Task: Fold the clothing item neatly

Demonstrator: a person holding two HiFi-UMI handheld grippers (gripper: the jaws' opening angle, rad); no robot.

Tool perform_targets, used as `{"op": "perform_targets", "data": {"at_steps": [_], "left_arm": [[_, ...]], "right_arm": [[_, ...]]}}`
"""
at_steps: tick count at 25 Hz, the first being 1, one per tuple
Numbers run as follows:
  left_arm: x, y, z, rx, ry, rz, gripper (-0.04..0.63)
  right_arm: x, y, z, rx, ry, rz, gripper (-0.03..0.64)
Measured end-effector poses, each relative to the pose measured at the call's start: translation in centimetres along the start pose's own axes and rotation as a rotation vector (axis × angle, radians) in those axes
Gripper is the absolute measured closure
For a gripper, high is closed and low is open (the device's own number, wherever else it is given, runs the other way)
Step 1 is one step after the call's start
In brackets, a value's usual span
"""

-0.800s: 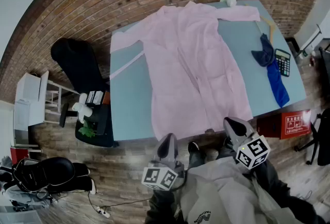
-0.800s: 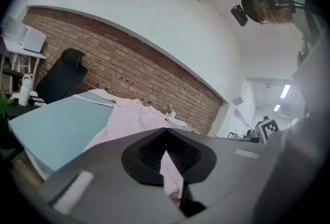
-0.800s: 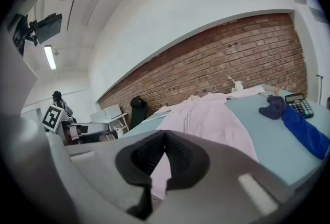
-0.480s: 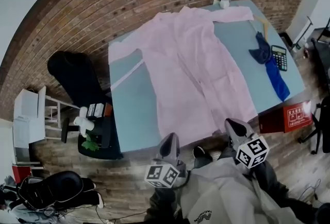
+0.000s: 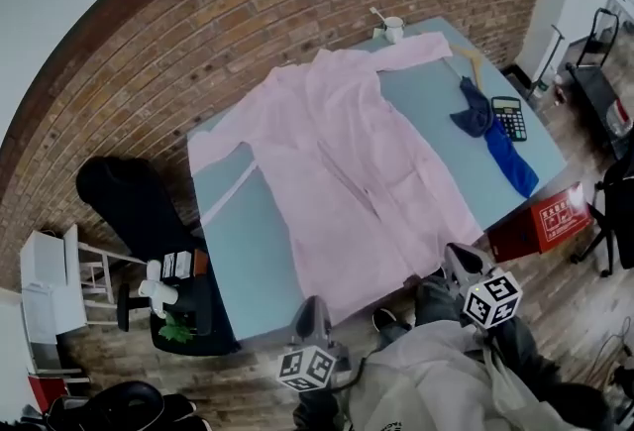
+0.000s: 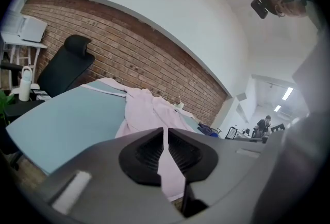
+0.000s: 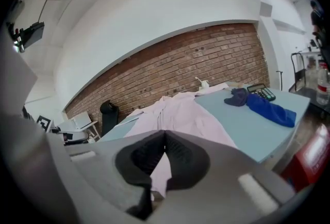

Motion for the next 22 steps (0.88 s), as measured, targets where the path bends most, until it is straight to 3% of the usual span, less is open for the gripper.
{"op": "perform_targets", "data": {"at_steps": [8,14,22], "left_arm": [[-3.2,-5.1,0.5,0.024,-0.05,-0.03,0.558],[-8.1,-14.3,3.7,-0.028,-0.071,-0.075,0.558],[-14.2,-27.1,8.0,-0.048,-0.114,-0.108,0.558]], "right_arm": [[-1.9,-3.8,4.1,0.027,0.174,0.034,0.617],[-5.2,-8.7,11.9,0.022,0.431,0.072,0.617],[-14.5,-18.4,21.0,0.024,0.464,0.052,0.617]]}}
Point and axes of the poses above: the fingertips, and each gripper's own axes: y backward along the fingers, x to its left, z out of its top, the point moved 10 cm from there along y, backward along the fingers, and after that the axes turned 2 degrees about -z, right-handed, at the moved point
